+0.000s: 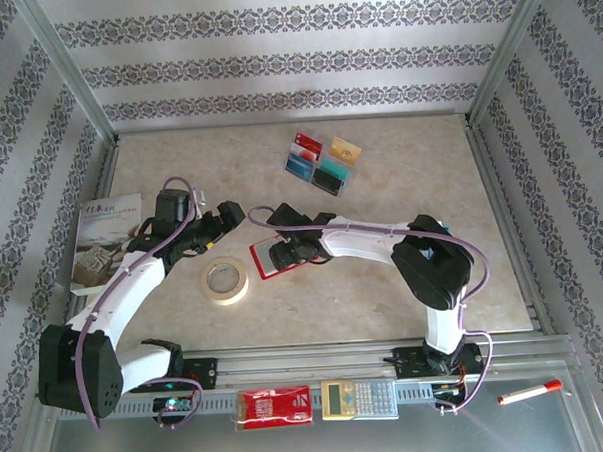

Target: Take the credit cards out of the card holder

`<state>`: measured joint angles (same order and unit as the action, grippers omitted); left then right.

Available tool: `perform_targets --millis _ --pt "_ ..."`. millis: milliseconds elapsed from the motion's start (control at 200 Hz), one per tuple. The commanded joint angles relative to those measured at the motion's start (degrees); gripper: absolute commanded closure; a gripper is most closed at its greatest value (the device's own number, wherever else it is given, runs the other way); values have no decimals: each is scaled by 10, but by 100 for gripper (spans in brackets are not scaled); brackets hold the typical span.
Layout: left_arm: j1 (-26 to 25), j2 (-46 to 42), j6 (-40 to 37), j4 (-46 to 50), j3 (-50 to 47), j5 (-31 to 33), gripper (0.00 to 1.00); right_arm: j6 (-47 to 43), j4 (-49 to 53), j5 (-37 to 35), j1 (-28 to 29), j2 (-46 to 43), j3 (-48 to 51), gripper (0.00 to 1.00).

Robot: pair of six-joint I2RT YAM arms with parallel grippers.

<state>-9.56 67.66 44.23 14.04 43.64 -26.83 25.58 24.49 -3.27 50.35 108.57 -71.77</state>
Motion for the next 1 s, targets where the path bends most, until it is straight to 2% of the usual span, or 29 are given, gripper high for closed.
perform_targets --millis 0,325,445,689,999 --pt "9 7 17 -22 -1 -14 0 -9 35 -16 9 19 -31 30" --pt "9 14 6 -13 3 -18 0 -27 54 -15 7 58 -55 31" --pt "9 27 -13 -2 3 -15 3 -31 57 -7 -4 68 -49 33" --pt "7 76 -23 -8 3 -40 19 -32 54 -4 -19 72 -24 41" --pt "-15 135 -12 -41 12 -60 46 -18 35 20 -29 74 -7 46"
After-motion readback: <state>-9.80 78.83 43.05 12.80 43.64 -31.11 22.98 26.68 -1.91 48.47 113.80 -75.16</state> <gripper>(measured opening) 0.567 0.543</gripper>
